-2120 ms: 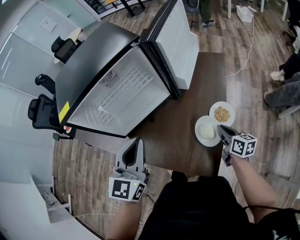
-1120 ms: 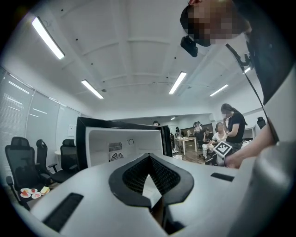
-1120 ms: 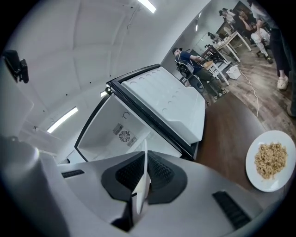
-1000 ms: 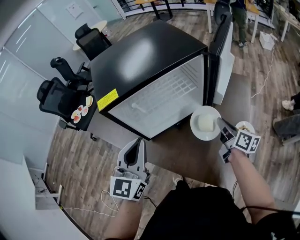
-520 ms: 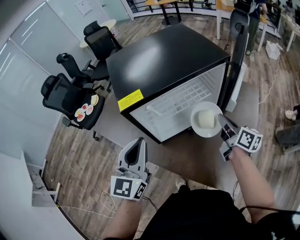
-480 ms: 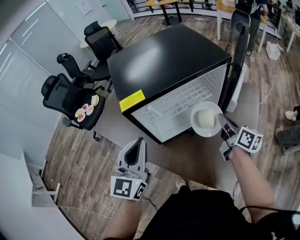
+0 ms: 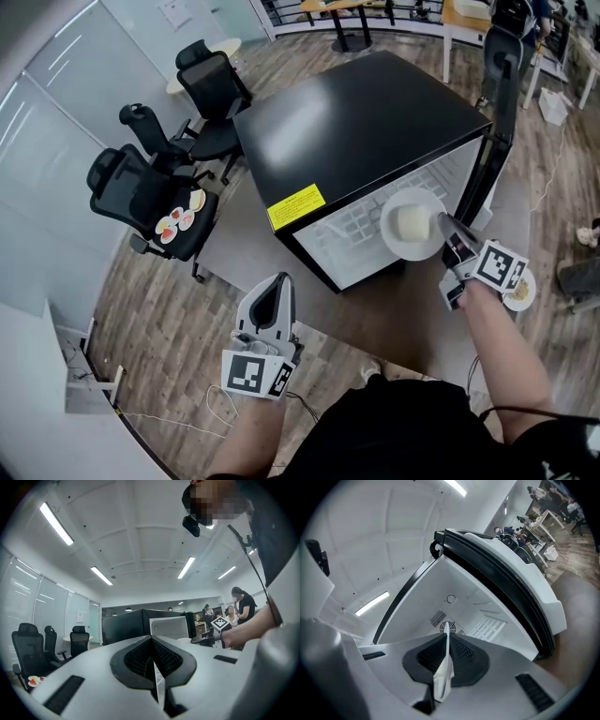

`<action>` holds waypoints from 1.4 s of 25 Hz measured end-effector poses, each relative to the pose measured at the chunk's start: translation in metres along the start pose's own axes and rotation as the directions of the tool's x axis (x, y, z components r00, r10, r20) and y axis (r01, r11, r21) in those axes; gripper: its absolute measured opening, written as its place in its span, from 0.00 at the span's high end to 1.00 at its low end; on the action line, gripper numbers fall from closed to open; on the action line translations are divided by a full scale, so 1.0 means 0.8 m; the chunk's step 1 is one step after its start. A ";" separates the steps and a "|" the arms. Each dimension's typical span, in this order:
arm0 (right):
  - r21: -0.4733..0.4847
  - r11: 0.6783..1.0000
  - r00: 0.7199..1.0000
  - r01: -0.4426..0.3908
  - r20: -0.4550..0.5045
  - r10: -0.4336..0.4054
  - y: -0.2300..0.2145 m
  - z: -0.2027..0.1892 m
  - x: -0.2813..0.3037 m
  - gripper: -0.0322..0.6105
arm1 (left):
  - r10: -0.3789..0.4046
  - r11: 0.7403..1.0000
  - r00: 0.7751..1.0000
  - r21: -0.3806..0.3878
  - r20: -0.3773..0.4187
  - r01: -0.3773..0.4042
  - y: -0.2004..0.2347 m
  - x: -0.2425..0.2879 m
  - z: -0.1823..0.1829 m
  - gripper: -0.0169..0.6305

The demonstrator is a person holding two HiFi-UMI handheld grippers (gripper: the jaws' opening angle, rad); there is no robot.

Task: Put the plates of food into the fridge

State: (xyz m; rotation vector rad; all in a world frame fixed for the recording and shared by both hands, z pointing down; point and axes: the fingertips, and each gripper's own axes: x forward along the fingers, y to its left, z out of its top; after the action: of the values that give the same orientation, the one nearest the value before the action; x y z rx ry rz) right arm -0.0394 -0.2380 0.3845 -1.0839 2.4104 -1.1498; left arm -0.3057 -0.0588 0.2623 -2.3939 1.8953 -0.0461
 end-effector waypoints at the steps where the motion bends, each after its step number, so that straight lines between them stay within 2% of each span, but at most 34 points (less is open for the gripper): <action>1: 0.000 1.000 1.000 -0.001 0.004 0.001 0.001 0.000 0.005 0.92 | -0.001 1.000 1.000 0.000 0.001 0.001 0.003 0.001 0.000 0.97; 5: -0.005 0.999 0.999 0.039 0.017 -0.039 -0.007 0.001 0.018 0.92 | -0.009 1.000 1.000 -0.002 0.003 0.009 0.016 0.007 -0.004 0.97; 10: 0.013 0.999 0.999 0.032 0.027 -0.032 -0.008 -0.002 0.041 0.92 | -0.010 1.000 1.000 -0.014 0.003 0.010 0.034 0.017 -0.012 0.97; 12: -0.004 0.999 0.998 0.054 0.025 -0.053 -0.011 0.000 0.049 0.92 | -0.008 1.000 1.000 -0.017 0.006 0.008 0.044 0.021 -0.012 0.97; 15: -0.025 0.994 0.994 0.107 0.025 -0.106 -0.019 0.000 0.059 0.92 | 0.007 1.000 1.000 -0.029 0.004 -0.006 0.063 0.025 -0.016 0.97; 26: -0.076 0.989 0.991 0.130 0.014 -0.130 -0.012 0.003 0.111 0.92 | 0.057 0.996 0.998 -0.070 -0.024 -0.059 0.117 0.029 -0.042 0.97; 31: -0.168 0.975 0.989 0.145 0.002 -0.147 -0.010 0.004 0.132 0.92 | 0.077 0.993 0.996 -0.083 -0.039 -0.080 0.132 0.024 -0.055 0.97; 35: -0.284 0.945 0.984 0.164 -0.016 -0.176 -0.008 0.006 0.149 0.92 | 0.090 0.991 0.995 -0.098 -0.050 -0.095 0.139 0.020 -0.063 0.97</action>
State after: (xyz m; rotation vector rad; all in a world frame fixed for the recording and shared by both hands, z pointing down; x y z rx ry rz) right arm -0.1158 -0.3288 0.3959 -1.3908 2.6145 -0.9002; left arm -0.4135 -0.1019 0.3026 -2.3831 2.0745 0.0015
